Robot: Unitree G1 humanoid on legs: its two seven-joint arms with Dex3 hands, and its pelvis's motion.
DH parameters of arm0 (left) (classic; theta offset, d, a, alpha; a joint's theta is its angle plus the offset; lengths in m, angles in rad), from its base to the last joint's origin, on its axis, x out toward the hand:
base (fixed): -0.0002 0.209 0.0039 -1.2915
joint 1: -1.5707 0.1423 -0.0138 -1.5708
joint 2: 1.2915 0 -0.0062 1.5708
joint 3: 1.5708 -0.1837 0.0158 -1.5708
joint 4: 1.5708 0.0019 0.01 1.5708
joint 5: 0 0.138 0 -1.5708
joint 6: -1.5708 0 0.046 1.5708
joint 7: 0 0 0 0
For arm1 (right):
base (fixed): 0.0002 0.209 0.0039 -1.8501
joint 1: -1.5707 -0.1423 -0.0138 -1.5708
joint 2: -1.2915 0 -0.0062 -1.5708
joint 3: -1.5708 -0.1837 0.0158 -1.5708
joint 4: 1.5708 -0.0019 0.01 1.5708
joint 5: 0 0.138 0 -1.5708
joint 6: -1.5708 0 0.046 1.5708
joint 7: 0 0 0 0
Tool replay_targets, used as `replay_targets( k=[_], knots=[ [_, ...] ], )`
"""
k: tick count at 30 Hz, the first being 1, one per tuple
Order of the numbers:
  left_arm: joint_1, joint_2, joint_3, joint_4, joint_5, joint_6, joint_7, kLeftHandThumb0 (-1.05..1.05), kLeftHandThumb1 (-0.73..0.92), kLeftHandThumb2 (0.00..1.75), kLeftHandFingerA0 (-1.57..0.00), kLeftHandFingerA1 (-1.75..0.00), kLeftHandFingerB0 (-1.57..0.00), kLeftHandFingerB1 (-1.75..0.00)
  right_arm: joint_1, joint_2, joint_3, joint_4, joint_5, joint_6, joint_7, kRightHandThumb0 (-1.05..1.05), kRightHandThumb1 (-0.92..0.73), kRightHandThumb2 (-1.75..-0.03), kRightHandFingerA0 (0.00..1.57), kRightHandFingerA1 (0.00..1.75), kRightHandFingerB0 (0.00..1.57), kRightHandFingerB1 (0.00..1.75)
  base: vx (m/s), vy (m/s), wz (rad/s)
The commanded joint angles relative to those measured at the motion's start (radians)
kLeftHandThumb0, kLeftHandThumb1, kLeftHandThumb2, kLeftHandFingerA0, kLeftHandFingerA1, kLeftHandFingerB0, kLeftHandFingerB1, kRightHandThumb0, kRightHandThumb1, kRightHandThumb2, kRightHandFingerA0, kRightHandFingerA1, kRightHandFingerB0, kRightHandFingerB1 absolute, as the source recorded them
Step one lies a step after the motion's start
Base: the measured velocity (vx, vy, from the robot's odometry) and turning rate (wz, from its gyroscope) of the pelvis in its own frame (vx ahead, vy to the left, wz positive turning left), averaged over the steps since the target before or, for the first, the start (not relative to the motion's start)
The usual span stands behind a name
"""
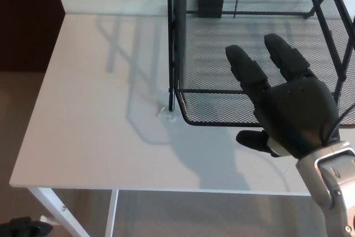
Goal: The robot walk towards a table in front and then pushes a layer of a file tray back to its original position using its right hand
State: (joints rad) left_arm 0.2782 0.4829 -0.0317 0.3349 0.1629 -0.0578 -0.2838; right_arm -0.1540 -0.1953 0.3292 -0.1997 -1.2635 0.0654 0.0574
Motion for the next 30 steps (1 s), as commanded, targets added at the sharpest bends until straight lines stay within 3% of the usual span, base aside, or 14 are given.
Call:
replay_targets(
  k=[1, 2, 3, 4, 7, 8, 9, 11, 12, 13, 16, 30],
  knots=[
    [0.005, 0.018, 0.003, -0.014, 0.009, 0.028, -0.010, -0.25, 0.67, 0.59, -0.66, -0.52, -0.42, -0.41, -0.055, -0.003, 0.010, 0.055, 0.010, 0.041, 0.013, -0.89, -0.56, -0.90, 0.00, 0.00, 0.00, 0.00, 0.00, 0.000, 0.00],
    [0.008, 0.019, 0.003, -0.019, 0.011, 0.028, -0.010, -0.26, 0.68, 0.59, -0.66, -0.51, -0.42, -0.41, -0.064, 0.000, 0.012, 0.062, 0.014, 0.046, 0.017, -0.89, -0.56, -0.91, 0.00, 0.00, 0.00, 0.00, 0.00, 0.000, 0.00],
    [0.009, 0.019, 0.002, -0.020, 0.013, 0.028, -0.009, -0.33, 0.56, 0.74, -0.60, -0.58, -0.37, -0.48, -0.071, 0.001, 0.014, 0.068, 0.016, 0.051, 0.020, -0.89, -0.56, -0.91, 0.00, 0.00, 0.00, 0.00, 0.00, 0.000, 0.00],
    [0.008, 0.021, -0.001, -0.019, 0.018, 0.030, -0.007, -0.26, 0.68, 0.59, -0.66, -0.49, -0.42, -0.40, -0.080, 0.002, 0.016, 0.077, 0.014, 0.058, 0.020, -0.89, -0.55, -0.91, 0.00, 0.00, 0.00, 0.00, 0.00, 0.000, 0.00],
    [0.009, 0.021, 0.001, -0.012, 0.015, 0.015, -0.008, -0.25, 0.67, 0.59, -0.64, -0.50, -0.42, -0.41, -0.115, 0.008, 0.019, 0.129, 0.022, 0.075, 0.014, -0.85, -0.52, -0.87, 0.00, 0.00, 0.00, 0.01, 0.00, 0.000, 0.00],
    [0.009, 0.022, 0.001, -0.013, 0.016, 0.018, -0.009, -0.33, 0.56, 0.74, -0.61, -0.58, -0.38, -0.49, -0.124, 0.010, 0.019, 0.146, 0.027, 0.078, 0.008, -0.84, -0.50, -0.87, 0.00, 0.00, 0.00, 0.01, 0.00, 0.000, 0.00],
    [0.010, 0.022, 0.001, -0.015, 0.015, 0.018, -0.010, -0.25, 0.67, 0.59, -0.66, -0.51, -0.42, -0.41, -0.133, 0.009, 0.020, 0.161, 0.029, 0.081, 0.004, -0.83, -0.50, -0.86, 0.00, 0.00, 0.00, 0.02, 0.00, 0.000, 0.00],
    [0.010, 0.022, 0.001, -0.017, 0.013, 0.016, -0.013, -0.25, 0.67, 0.58, -0.66, -0.51, -0.43, -0.41, -0.150, 0.005, 0.020, 0.184, 0.034, 0.085, 0.003, -0.83, -0.50, -0.87, 0.00, 0.00, 0.00, 0.02, 0.00, 0.000, 0.00],
    [0.006, 0.021, 0.001, -0.017, 0.015, 0.019, -0.012, -0.32, 0.56, 0.74, -0.61, -0.59, -0.38, -0.49, -0.166, 0.003, 0.019, 0.202, 0.034, 0.089, 0.002, -0.84, -0.50, -0.87, 0.00, 0.00, 0.00, 0.02, 0.00, 0.000, 0.00],
    [0.004, 0.021, 0.002, -0.019, 0.012, 0.019, -0.013, -0.24, 0.67, 0.58, -0.66, -0.51, -0.43, -0.41, -0.171, 0.002, 0.018, 0.205, 0.037, 0.089, 0.000, -0.84, -0.50, -0.87, 0.00, 0.00, 0.00, 0.02, 0.00, 0.000, 0.00],
    [-0.007, 0.023, -0.001, -0.010, 0.017, 0.015, -0.016, -0.24, 0.67, 0.59, -0.64, -0.50, -0.42, -0.41, -0.189, -0.008, 0.026, 0.202, 0.020, 0.095, 0.003, -0.86, -0.52, -0.89, 0.00, 0.00, 0.00, 0.02, 0.00, 0.000, 0.00],
    [-0.013, 0.024, 0.005, 0.005, 0.009, 0.008, -0.032, -0.23, 0.67, 0.59, -0.64, -0.49, -0.42, -0.41, 0.010, -0.052, 0.073, -0.179, 0.069, 0.044, 0.117, -0.89, -0.52, -0.91, 0.00, 0.00, 0.00, 0.00, 0.00, 0.000, 0.00]
  ],
)
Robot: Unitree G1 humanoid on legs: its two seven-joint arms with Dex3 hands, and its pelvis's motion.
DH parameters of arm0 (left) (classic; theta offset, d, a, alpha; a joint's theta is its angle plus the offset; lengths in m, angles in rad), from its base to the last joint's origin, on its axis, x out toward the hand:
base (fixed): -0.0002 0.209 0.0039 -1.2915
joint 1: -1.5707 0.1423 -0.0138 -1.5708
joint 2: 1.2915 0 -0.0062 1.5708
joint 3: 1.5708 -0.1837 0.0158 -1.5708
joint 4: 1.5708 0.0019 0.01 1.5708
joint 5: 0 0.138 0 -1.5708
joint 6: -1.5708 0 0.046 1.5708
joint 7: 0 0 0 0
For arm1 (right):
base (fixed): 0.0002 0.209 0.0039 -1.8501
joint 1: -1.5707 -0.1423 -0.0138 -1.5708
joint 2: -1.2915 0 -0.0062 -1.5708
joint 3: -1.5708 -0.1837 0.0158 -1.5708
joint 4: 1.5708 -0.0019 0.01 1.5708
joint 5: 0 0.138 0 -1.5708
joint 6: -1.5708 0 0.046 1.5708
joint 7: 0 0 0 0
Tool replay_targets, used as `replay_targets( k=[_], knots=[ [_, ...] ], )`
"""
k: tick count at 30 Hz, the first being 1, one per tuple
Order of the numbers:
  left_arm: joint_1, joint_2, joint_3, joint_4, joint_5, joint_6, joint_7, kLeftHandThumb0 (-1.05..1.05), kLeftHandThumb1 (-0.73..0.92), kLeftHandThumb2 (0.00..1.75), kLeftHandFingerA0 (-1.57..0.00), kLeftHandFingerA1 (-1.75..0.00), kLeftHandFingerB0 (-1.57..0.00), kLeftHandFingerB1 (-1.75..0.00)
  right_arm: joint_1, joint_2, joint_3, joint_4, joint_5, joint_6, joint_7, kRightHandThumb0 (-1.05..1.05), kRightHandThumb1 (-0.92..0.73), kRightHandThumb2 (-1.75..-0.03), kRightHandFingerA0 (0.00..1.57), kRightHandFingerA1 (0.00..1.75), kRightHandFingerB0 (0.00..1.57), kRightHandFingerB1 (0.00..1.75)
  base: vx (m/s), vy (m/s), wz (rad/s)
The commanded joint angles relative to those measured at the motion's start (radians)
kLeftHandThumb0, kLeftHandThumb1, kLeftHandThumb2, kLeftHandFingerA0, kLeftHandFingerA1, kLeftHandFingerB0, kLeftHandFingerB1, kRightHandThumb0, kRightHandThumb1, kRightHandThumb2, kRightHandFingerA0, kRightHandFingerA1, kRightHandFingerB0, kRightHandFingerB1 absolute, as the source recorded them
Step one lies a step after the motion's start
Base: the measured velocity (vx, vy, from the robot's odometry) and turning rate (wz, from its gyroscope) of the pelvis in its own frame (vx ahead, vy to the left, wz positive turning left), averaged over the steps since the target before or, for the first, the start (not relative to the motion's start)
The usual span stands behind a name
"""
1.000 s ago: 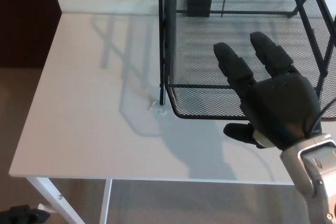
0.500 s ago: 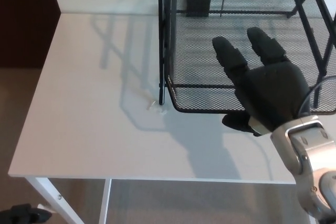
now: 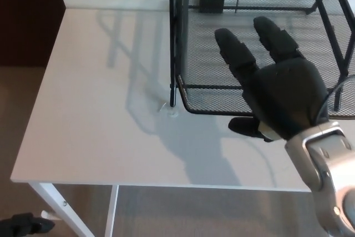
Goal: The robot walk towards a table in front and then pushes a layer of a file tray back to its original position using its right hand
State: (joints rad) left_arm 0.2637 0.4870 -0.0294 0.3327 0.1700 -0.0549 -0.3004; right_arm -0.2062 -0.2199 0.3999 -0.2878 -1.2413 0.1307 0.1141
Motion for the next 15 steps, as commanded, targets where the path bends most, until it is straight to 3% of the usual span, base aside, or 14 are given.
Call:
replay_targets(
  k=[1, 2, 3, 12, 15],
  knots=[
    [-0.003, 0.021, 0.003, 0.007, 0.001, 0.007, -0.017, -0.23, 0.67, 0.59, -0.64, -0.49, -0.42, -0.41, 0.075, -0.033, 0.003, -0.116, 0.055, -0.027, 0.072, -0.90, -0.52, -0.92, 0.00, 0.00, 0.00, 0.00, 0.00, 0.000, 0.00],
    [-0.004, 0.022, 0.004, 0.009, -0.001, 0.003, -0.019, -0.22, 0.67, 0.59, -0.64, -0.50, -0.41, -0.41, 0.105, -0.040, 0.004, -0.160, 0.066, -0.032, 0.090, -0.89, -0.52, -0.90, 0.00, 0.00, 0.00, 0.00, 0.00, 0.000, 0.00],
    [-0.004, 0.025, 0.003, 0.003, 0.003, 0.007, -0.019, -0.23, 0.67, 0.59, -0.64, -0.50, -0.42, -0.41, 0.147, -0.051, 0.005, -0.213, 0.084, -0.046, 0.096, -0.85, -0.60, -0.59, 0.00, 0.00, 0.00, 0.00, 0.00, 0.000, 0.00],
    [-0.016, 0.025, -0.002, 0.015, 0.011, 0.007, -0.017, -0.23, 0.66, 0.59, -0.64, -0.50, -0.42, -0.41, 0.326, -0.123, -0.038, -0.464, 0.176, -0.107, 0.165, -0.85, -0.61, -0.59, 0.00, 0.00, 0.00, 0.00, 0.00, 0.000, 0.00],
    [-0.021, 0.023, -0.002, 0.016, 0.004, 0.006, -0.024, -0.22, 0.66, 0.59, -0.64, -0.50, -0.41, -0.41, 0.418, -0.164, -0.088, -0.575, 0.270, -0.130, 0.196, -0.81, -0.57, -0.58, 0.00, 0.00, 0.00, 0.00, 0.00, 0.000, 0.00]
  ],
)
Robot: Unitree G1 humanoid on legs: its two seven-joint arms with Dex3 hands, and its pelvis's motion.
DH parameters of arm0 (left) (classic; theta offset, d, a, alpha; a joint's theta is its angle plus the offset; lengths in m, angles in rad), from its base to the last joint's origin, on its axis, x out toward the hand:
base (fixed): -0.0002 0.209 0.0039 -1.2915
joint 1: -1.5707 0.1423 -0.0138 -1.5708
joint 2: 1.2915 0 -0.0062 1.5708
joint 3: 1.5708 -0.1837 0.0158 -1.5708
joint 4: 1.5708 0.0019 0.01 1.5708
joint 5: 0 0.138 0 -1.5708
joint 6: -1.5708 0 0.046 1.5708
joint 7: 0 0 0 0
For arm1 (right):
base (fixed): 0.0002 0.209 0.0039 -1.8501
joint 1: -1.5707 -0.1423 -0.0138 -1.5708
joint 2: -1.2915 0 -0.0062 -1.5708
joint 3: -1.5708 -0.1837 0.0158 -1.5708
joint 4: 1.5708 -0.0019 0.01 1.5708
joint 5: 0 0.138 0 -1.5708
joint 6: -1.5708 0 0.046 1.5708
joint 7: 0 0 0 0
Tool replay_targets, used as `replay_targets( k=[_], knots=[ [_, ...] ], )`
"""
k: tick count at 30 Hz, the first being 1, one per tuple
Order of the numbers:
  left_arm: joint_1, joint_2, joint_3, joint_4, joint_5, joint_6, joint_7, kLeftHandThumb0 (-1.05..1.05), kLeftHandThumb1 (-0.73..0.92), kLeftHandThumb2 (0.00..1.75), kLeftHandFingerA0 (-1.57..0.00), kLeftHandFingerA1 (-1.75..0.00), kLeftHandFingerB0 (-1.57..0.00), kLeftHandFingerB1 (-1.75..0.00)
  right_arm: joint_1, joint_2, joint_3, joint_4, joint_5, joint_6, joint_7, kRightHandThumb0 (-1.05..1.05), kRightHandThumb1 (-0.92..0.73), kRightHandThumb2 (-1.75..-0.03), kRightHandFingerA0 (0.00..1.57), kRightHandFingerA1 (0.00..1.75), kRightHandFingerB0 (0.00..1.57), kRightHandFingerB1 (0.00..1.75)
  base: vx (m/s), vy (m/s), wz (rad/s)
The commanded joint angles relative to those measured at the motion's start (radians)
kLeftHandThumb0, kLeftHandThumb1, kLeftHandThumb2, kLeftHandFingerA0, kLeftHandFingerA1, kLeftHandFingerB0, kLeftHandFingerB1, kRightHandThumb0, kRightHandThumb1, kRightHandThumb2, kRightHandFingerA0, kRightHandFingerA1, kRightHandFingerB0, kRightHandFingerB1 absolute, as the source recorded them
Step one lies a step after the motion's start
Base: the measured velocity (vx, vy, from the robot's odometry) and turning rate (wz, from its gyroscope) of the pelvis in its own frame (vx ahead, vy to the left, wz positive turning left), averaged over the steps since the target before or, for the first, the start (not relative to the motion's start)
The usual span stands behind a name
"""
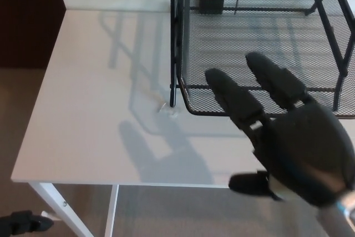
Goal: The robot walk towards a table in front and then pushes a layer of a file tray back to its original position using its right hand
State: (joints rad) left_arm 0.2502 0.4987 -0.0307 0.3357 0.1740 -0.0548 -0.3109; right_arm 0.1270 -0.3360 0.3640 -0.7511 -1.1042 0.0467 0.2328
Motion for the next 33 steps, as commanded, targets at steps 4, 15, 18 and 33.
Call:
replay_targets(
  k=[4, 15, 18, 33],
  knots=[
    [-0.026, 0.018, -0.006, 0.025, 0.014, 0.003, -0.008, -0.24, 0.66, 0.59, -0.65, -0.50, -0.41, -0.41, 0.251, -0.085, -0.188, -0.231, 0.263, -0.174, -0.071, -0.83, -0.59, -0.58, 0.00, 0.00, 0.00, 0.00, 0.00, 0.000, 0.00],
    [0.013, 0.005, 0.000, 0.053, -0.005, -0.017, -0.008, -0.22, 0.66, 0.59, -0.64, -0.50, -0.41, -0.41, 0.871, -0.026, -0.500, -0.013, 0.648, -0.571, -0.278, -0.87, -0.62, -0.90, 0.00, 0.01, 0.00, 0.00, 0.00, 0.000, 0.00],
    [0.024, 0.002, 0.002, 0.059, -0.005, -0.020, -0.004, -0.22, 0.66, 0.59, -0.65, -0.51, -0.42, -0.41, 0.899, -0.017, -0.504, 0.093, 0.693, -0.586, -0.260, -0.87, -0.63, -0.91, 0.00, 0.01, 0.00, 0.00, 0.00, 0.000, 0.00],
    [0.029, -0.009, 0.005, 0.075, -0.002, -0.009, 0.007, -0.25, 0.66, 0.59, -0.61, -0.49, -0.42, -0.41, 0.618, -0.066, -0.411, 0.732, 0.535, -0.368, -0.111, -0.97, -0.67, -0.99, 0.00, 0.14, 0.00, 0.00, 0.00, 0.000, 0.00]
  ],
)
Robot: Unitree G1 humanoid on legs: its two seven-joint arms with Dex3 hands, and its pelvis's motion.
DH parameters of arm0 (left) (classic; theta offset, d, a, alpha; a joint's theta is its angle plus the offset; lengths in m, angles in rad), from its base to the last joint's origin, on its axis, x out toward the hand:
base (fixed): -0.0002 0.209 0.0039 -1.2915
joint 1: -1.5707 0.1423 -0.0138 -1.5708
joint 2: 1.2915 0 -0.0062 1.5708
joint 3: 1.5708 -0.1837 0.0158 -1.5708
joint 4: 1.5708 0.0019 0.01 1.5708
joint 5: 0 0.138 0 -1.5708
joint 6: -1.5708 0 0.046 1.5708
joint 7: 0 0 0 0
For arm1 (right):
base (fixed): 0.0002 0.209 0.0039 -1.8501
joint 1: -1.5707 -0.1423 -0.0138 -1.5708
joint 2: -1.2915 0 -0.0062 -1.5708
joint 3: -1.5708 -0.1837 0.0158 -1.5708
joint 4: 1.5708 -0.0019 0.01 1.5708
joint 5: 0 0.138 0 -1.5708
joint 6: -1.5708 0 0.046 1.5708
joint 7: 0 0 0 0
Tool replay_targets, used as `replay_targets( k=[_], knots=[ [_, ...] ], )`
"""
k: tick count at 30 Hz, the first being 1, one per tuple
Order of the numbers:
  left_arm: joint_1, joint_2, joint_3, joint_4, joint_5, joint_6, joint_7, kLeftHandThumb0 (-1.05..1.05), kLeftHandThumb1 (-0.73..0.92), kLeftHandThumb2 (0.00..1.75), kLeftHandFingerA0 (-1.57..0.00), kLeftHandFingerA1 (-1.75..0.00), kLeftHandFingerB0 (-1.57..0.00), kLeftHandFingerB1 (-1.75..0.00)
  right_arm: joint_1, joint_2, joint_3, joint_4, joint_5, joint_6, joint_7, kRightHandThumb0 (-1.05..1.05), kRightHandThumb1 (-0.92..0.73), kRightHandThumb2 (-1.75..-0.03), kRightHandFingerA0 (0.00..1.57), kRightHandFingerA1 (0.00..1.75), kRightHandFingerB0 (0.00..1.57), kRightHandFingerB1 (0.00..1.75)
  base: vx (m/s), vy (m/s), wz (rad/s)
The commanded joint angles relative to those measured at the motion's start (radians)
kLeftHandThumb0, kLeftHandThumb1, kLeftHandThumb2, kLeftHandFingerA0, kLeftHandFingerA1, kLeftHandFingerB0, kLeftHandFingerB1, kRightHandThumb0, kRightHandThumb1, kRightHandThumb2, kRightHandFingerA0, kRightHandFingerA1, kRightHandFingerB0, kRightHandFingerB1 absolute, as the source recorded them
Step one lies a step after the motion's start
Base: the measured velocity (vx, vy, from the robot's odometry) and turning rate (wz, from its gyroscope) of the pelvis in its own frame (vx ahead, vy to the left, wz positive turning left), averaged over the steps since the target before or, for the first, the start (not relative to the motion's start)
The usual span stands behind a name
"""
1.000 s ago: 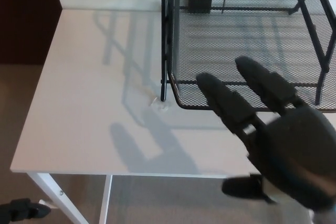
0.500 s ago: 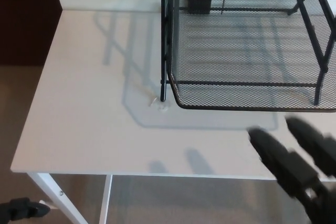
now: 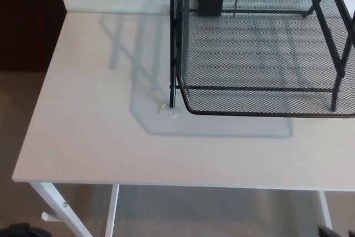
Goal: The robot walk towards a table in front and then pushes a layer of a file tray back to its original position using its right hand
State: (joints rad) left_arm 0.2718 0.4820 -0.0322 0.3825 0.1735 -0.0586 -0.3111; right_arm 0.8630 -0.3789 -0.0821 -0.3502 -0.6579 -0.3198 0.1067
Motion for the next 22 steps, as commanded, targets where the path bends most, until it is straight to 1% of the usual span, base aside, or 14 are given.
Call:
replay_targets(
  k=[1, 2, 5, 8, 12, 20, 22],
  knots=[
    [0.003, 0.009, 0.004, 0.032, 0.005, -0.008, 0.010, -0.25, 0.66, 0.59, -0.61, -0.49, -0.42, -0.41, -0.121, -0.022, 0.037, 0.332, 0.098, -0.002, 0.025, -0.97, -0.67, -0.99, 0.00, 0.14, 0.00, 0.00, 0.00, 0.000, 0.00],
    [0.002, 0.009, 0.001, 0.034, 0.009, -0.019, 0.013, -0.23, 0.66, 0.59, -0.62, -0.50, -0.42, -0.42, -0.127, -0.022, 0.038, 0.351, 0.117, -0.019, 0.029, -0.87, -0.63, -0.97, 0.01, 0.19, 0.00, 0.07, 0.00, 0.000, 0.00],
    [0.002, 0.012, 0.002, 0.044, 0.014, -0.034, 0.020, -0.24, 0.65, 0.59, -0.65, -0.51, -0.43, -0.42, -0.158, -0.022, 0.066, 0.412, 0.142, -0.065, 0.035, -0.81, -0.61, -0.96, 0.01, 0.18, 0.00, 0.11, 0.00, 0.000, 0.00],
    [0.002, 0.009, 0.009, 0.052, 0.003, -0.028, 0.015, -0.23, 0.65, 0.59, -0.66, -0.52, -0.43, -0.42, -0.186, -0.029, 0.088, 0.474, 0.147, -0.087, 0.026, -0.79, -0.60, -0.97, 0.01, 0.19, 0.00, 0.13, 0.00, 0.000, 0.00],
    [-0.008, 0.011, 0.007, 0.068, 0.008, -0.033, 0.015, -0.24, 0.67, 0.60, -0.64, -0.50, -0.43, -0.42, -0.223, -0.040, 0.112, 0.524, 0.139, -0.109, -0.004, -0.81, -0.61, -0.97, 0.01, 0.16, 0.00, 0.11, 0.00, 0.000, 0.00],
    [-0.010, 0.015, 0.002, 0.047, 0.019, -0.016, 0.016, -0.24, 0.67, 0.60, -0.67, -0.50, -0.45, -0.42, -0.231, -0.053, 0.116, 0.533, 0.181, -0.117, 0.003, -0.78, -0.60, -0.96, 0.01, 0.18, 0.00, 0.12, 0.00, 0.000, 0.00],
    [-0.011, 0.014, 0.004, 0.045, 0.014, -0.015, 0.013, -0.23, 0.66, 0.59, -0.65, -0.50, -0.43, -0.41, -0.233, -0.055, 0.116, 0.534, 0.180, -0.117, -0.002, -0.77, -0.59, -0.95, 0.01, 0.19, 0.00, 0.13, 0.00, 0.000, 0.00]
  ],
)
